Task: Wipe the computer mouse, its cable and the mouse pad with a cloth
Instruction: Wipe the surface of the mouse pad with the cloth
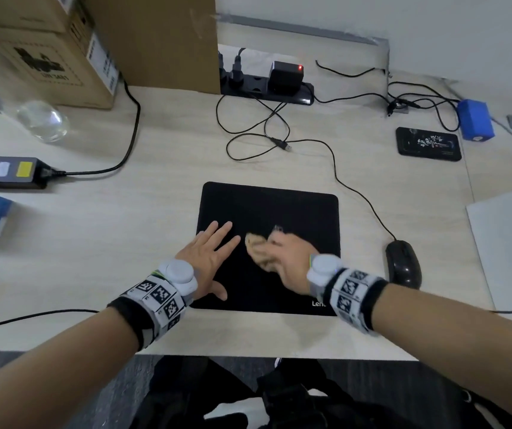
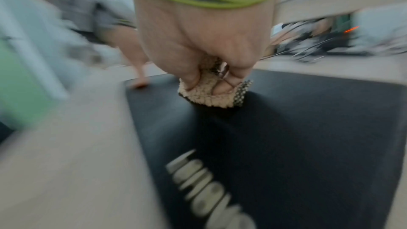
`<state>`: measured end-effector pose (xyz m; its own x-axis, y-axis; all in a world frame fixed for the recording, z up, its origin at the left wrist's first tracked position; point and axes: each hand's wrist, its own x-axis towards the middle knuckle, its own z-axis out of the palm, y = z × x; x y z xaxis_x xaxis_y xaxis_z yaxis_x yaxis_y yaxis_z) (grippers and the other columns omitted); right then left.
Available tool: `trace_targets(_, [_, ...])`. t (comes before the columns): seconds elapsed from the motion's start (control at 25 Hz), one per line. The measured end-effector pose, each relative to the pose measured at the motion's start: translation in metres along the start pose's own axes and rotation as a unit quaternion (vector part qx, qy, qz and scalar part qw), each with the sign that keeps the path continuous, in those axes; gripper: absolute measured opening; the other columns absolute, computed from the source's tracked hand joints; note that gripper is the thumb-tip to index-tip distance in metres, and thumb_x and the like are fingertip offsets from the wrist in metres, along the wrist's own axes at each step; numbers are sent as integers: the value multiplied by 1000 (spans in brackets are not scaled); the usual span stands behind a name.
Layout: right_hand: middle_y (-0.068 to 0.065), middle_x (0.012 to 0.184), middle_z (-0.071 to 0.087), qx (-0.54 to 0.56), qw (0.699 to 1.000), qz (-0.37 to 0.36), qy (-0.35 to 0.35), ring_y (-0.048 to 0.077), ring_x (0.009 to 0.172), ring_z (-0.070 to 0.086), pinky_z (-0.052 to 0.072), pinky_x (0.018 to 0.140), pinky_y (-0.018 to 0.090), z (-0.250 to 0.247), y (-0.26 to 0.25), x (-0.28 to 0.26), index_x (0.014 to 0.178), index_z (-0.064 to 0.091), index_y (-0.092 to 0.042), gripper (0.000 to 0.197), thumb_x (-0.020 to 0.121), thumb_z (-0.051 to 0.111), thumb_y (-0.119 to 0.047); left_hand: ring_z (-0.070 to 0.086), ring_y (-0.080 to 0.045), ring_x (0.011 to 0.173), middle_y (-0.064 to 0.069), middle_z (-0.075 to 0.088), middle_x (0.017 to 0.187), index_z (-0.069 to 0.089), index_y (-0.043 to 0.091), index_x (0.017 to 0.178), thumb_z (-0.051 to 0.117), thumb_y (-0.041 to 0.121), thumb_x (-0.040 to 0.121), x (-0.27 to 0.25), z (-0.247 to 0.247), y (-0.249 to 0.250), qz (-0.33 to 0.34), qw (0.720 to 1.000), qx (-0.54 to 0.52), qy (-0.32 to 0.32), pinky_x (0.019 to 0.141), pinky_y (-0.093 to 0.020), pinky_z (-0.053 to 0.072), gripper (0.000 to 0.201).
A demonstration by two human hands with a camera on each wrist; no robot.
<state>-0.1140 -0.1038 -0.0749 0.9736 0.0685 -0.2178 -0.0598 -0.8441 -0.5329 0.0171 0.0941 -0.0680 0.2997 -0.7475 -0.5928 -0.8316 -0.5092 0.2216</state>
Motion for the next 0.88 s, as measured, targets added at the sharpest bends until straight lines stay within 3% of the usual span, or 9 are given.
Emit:
trace_targets(0.08, [4,105,57,0,995,-77,-64,27,81,55,52,67,34,19,-19,-43,116,63,-23,34,86,49,-19,-27,-22,146,1,-33,157,-15,29,153,68,66,73,-5,5,-3,-28,999,-15,10,120,-34,5,121])
trace_targets(0.16, [2,109,56,-25,986,-116,-119,24,85,53,51,68,31,21,-16,-50,110,66,-23,31,89,43,-25,-28,-23,146,1,-36,155,-19,28,152,63,70,74,-11,8,-7,-38,999,-10,16,121,-35,6,120])
trace_targets(0.28, [9,100,62,-44,991,-127,-26,32,77,58,52,67,34,-1,7,-2,88,72,-18,33,76,41,-13,-24,-21,147,2,-34,156,-19,27,151,63,66,78,-18,7,-21,-31,999,-31,28,122,-34,1,117])
trace_targets(0.36, [12,98,64,-65,997,-48,19,36,78,59,53,71,38,-23,20,47,87,72,-13,29,72,48,-5,-23,-19,147,5,-33,156,-19,24,152,63,66,78,-23,8,-34,-25,998,-41,32,122,-34,-5,118])
trace_targets(0.44, [11,108,61,-110,991,68,25,37,92,59,52,79,40,-43,34,94,97,70,-13,29,74,55,-4,-25,-16,145,7,-34,153,-22,22,150,57,69,80,-29,16,-45,-33,998,-39,30,121,-37,-8,116])
trace_targets(0.52, [7,117,56,-114,974,195,12,33,103,57,52,85,36,-54,40,123,109,65,-18,33,77,60,-10,-28,-18,143,5,-36,153,-26,20,148,45,73,82,-34,23,-51,-34,998,-26,34,122,-41,-7,110])
trace_targets(0.6, [7,119,54,-98,966,236,38,32,103,55,49,83,30,-47,35,126,116,62,-18,37,79,60,-12,-30,-22,143,3,-36,154,-29,19,147,31,75,79,-35,27,-53,-29,999,-16,35,122,-42,-8,106])
trace_targets(0.76, [13,99,59,-51,992,53,99,35,80,53,46,72,33,-9,-8,60,91,65,-8,20,74,56,-4,-35,-22,142,2,-39,153,-31,18,147,20,79,80,-34,33,-56,-19,999,2,39,120,-40,-14,104])
trace_targets(0.88, [8,97,58,-42,996,-63,36,28,75,50,45,64,34,25,-40,-4,87,63,-11,22,69,58,1,-35,-18,142,3,-34,156,-22,19,151,-6,88,73,-32,40,-61,-8,999,10,51,116,-39,-18,106])
